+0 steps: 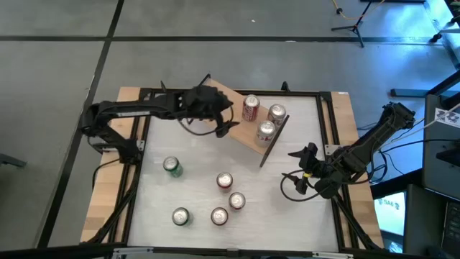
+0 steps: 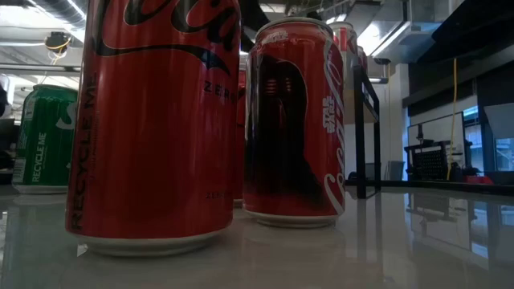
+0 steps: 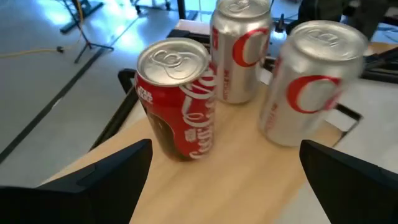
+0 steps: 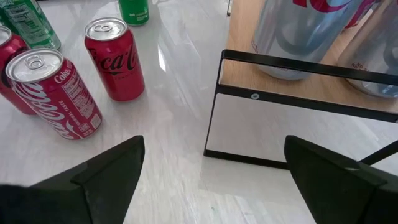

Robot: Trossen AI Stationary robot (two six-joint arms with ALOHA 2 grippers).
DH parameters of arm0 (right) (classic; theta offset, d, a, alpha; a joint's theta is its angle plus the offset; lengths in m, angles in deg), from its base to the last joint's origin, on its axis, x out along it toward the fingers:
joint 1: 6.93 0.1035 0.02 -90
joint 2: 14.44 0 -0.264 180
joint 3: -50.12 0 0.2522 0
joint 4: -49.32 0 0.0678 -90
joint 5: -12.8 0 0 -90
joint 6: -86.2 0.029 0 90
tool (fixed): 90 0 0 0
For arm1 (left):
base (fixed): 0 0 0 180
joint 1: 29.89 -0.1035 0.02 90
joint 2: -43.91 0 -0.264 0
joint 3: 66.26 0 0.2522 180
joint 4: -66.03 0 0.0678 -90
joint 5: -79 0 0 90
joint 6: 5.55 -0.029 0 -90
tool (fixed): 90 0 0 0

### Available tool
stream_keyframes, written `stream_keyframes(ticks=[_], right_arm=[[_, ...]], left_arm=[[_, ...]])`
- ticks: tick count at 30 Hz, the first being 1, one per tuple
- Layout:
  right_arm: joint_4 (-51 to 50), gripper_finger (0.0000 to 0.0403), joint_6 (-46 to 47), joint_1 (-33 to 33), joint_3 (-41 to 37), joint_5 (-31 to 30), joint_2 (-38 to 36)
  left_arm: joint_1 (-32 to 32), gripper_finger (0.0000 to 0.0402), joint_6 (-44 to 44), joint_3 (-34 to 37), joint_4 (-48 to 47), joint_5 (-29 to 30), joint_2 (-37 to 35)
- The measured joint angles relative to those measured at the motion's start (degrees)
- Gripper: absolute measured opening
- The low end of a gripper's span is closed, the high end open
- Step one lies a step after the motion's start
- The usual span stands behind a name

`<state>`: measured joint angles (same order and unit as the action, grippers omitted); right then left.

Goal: Place canned beverage on shelf
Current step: Put the top red-black soda can on the shelf

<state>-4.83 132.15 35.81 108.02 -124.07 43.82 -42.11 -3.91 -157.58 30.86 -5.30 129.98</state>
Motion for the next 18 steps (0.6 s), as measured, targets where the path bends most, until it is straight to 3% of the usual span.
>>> stream_keyframes(ticks=[6, 18], right_arm=[[0.1, 0.0381, 0.0, 0.0, 0.0, 0.0, 0.0], [0.1, 0.0381, 0.0, 0.0, 0.0, 0.0, 0.0]], left_arm=[[6.0, 0.0396, 4.8, 0.0, -4.0, 3.6, -4.3], [16.8, 0.0396, 11.7, 0.0, -3.9, 5.7, -3.5]])
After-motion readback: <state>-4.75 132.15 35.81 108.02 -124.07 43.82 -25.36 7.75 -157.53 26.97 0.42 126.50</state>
